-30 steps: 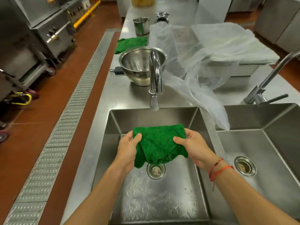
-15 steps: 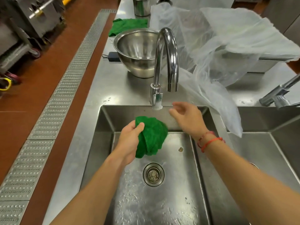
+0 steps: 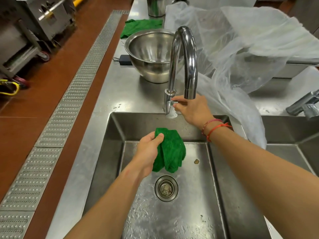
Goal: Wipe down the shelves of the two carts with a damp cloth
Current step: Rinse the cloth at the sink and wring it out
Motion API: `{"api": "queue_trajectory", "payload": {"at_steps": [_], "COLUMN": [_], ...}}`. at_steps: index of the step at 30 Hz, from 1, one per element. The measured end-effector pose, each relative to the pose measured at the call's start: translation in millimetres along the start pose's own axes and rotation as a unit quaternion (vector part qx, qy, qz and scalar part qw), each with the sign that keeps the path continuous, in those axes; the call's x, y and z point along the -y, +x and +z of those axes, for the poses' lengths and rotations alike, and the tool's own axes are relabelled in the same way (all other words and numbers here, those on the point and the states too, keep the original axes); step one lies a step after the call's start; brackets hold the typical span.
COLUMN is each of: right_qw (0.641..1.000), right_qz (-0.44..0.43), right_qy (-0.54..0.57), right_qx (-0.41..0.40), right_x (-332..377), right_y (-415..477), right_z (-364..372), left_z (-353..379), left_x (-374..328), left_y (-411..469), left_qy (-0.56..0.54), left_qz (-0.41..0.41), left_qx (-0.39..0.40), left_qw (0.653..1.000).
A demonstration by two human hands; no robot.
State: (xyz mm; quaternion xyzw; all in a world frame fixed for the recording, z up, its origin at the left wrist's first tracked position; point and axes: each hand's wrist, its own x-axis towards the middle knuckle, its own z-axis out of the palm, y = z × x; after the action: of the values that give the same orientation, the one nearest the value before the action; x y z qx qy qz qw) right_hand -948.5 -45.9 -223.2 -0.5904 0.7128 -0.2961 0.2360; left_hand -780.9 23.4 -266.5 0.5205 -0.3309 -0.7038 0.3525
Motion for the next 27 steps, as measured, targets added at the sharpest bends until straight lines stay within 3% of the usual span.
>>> {"api": "queue_trajectory", "payload": {"at_steps": [12, 18, 23, 25, 27], "right_qw": [0.995, 0.999, 0.985, 0.957, 0.907], "right_qz": [-0.044, -0.033, 0.094, 0.175, 0.253], "right_qy": [-0.087, 0.014, 0.143, 0.219, 0.303], "right_qx": [0.023, 0.024, 0.029, 0.069, 0.148], "right_x": [-7.9, -17.7, -51.0, -66.3, -79.4], "right_y": [-8.3, -16.0, -31.2, -48.5, -70.1], "right_z": [2.0, -3.1, 12.2, 24.6, 37.7], "left_z": [8.2, 10.9, 11.6, 12.9, 14.0], "left_x": [-1.7, 0.8, 6.7, 9.4, 12.3], "left_y": [1.2, 3.2, 0.8, 0.1, -0.4], "left_qy": [0.006, 0.004, -0.009, -0.014, -0.021], "left_qz": [0.001, 0.0, 0.0, -0.005, -0.012], "left_qx": [-0.002, -0.002, 0.012, 0.021, 0.024], "left_qw": [1.0, 1.0, 1.0, 1.0, 0.999]}}
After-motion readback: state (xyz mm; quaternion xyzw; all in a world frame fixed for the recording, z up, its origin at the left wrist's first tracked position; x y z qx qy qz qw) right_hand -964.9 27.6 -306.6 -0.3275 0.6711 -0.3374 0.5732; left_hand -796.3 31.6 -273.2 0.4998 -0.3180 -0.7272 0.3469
